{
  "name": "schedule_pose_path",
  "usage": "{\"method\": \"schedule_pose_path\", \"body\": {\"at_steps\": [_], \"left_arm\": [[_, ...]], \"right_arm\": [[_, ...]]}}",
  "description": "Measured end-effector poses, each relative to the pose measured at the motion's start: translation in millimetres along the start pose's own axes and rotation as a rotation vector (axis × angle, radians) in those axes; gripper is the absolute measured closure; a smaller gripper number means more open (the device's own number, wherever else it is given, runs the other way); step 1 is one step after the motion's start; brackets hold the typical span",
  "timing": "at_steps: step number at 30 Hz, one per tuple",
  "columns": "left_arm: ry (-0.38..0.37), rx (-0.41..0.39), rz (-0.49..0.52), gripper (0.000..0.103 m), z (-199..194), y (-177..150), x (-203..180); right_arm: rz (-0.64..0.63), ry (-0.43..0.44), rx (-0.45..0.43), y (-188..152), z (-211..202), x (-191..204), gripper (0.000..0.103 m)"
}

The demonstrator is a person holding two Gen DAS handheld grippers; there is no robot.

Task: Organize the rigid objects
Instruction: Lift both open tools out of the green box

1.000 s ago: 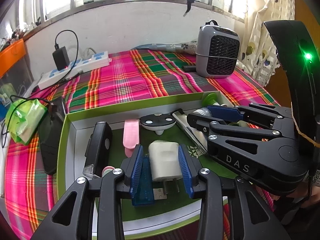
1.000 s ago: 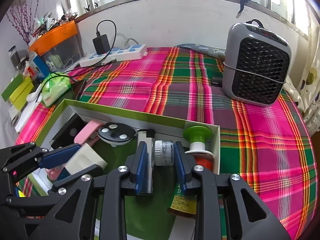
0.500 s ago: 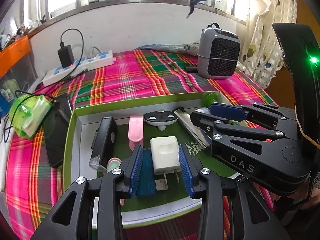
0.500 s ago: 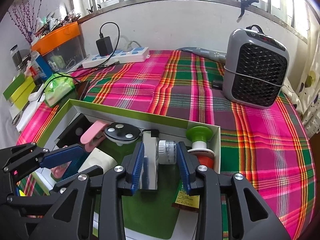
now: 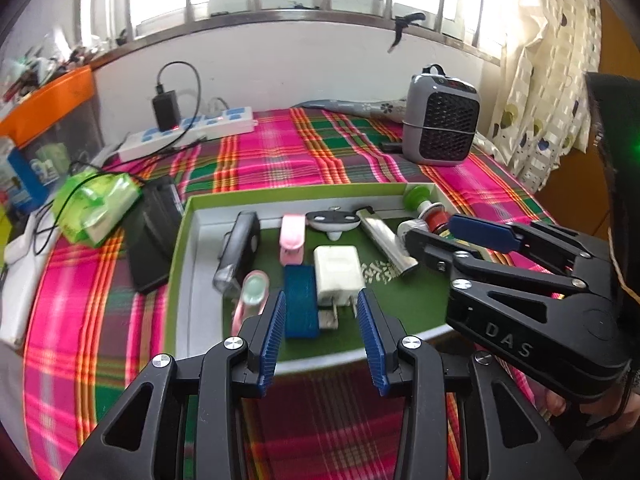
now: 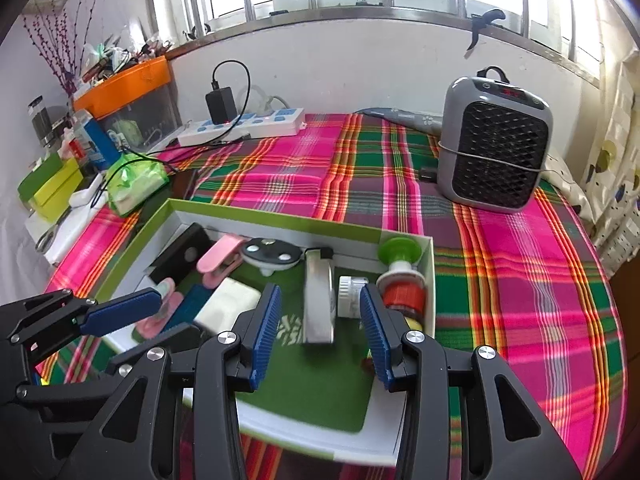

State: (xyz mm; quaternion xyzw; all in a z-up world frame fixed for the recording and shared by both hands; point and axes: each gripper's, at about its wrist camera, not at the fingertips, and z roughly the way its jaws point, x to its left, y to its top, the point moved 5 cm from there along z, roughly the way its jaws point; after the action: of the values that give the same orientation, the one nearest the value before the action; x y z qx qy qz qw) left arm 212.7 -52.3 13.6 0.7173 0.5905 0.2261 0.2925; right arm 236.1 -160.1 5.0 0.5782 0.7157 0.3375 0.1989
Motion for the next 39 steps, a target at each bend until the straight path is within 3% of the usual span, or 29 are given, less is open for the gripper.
{"method": "schedule_pose_path", "body": {"at_steps": [12,21,25,39], "left_arm": [[0.088,-0.014,-0.032,0.066,-33,-42,5],[0.109,0.042,-0.053,0.066,-37,-79,3],[0.103,0.078,-0.053,0.066,-35,-95,-1],[0.087,0.082,-0.099,0.066,-35,-104,-1]], "right_arm": [[-0.025,-0.061,-0.026,-29,-38,15,0.060],[-0.030,-0.132,0.001,-64,-57,16,0.059],[-0.016,-0.149,0.044,-87,-57,13,0.054],[0.036,-0.200,0.096,-114,-57,1,0.054]]}}
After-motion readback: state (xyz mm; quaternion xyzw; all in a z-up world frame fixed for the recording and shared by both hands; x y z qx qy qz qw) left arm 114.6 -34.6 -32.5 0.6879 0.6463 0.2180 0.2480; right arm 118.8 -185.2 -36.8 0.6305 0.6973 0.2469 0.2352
